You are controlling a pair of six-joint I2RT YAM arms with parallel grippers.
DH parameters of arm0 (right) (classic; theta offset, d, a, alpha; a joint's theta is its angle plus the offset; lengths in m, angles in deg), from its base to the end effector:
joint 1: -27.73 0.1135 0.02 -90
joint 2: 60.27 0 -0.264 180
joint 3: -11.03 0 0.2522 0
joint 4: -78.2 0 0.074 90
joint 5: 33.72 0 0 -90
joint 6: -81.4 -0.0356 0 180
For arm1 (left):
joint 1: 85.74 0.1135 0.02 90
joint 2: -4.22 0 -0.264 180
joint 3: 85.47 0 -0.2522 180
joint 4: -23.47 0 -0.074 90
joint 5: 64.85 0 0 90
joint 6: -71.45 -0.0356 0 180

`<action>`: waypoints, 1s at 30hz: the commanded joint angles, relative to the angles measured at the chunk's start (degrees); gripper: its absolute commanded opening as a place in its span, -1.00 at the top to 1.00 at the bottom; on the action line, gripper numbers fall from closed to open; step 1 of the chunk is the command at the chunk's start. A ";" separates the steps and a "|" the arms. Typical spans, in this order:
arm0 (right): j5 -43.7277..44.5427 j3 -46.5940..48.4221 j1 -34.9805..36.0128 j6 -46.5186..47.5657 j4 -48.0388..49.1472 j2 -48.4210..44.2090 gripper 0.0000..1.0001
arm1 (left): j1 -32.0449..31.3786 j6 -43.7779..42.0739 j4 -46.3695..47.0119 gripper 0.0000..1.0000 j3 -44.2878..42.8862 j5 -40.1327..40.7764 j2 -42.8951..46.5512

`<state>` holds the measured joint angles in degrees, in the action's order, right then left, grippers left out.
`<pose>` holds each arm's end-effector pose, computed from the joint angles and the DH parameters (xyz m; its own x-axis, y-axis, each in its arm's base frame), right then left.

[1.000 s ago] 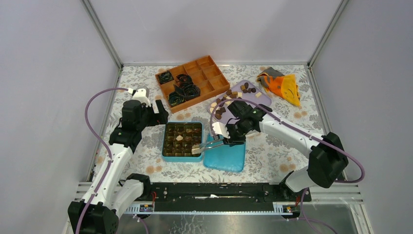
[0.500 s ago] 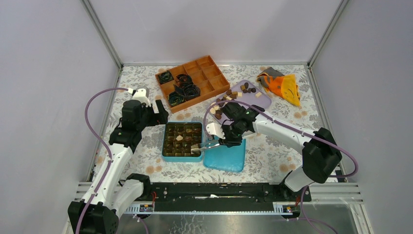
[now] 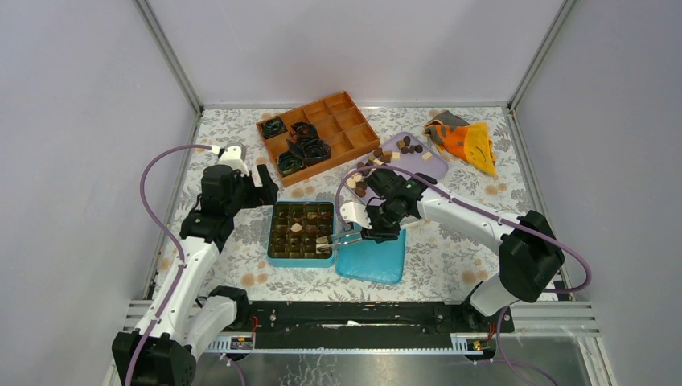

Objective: Pack the chocolate
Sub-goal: Place the fake chocolate in the packing box.

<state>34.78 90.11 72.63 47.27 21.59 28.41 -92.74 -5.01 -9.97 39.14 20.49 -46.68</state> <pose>0.2074 0.2251 0.2374 0.2667 -0.8216 -0.5039 -0.9638 -0.2234 -0.1457 0.1989 -0.0273 0.2851 -0.5120 -0.1722 -0.8415 0.0742 0.9672 -0.2431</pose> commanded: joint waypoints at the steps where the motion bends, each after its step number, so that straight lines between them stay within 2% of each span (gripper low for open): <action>1: -0.54 1.24 0.50 -1.09 0.79 -2.09 0.17 | 0.24 -0.09 2.98 -0.97 0.18 0.80 0.34; 7: -1.45 1.83 0.45 -1.99 0.43 -2.02 0.10 | 0.24 -0.09 2.91 -0.97 0.23 0.79 0.35; 14: -4.07 4.46 0.34 -3.75 -1.19 -2.35 0.14 | 0.25 -0.09 2.94 -0.97 0.23 0.79 0.44; 19: -8.15 4.94 -2.45 -4.95 -1.85 -3.74 0.16 | 0.24 -0.18 2.97 -0.97 0.16 0.97 0.55; 24: -14.81 2.96 -10.75 -6.58 -0.28 -8.11 0.16 | 0.24 -0.19 2.94 -0.97 0.09 0.90 0.69; 30: -18.72 -3.60 -25.69 -13.32 7.87 -15.27 0.13 | 0.24 -0.07 3.05 -0.97 0.10 0.32 0.88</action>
<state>21.23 89.89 54.45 39.62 23.16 18.71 -92.74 -5.01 -9.97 39.14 20.62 -46.66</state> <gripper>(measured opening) 0.434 0.986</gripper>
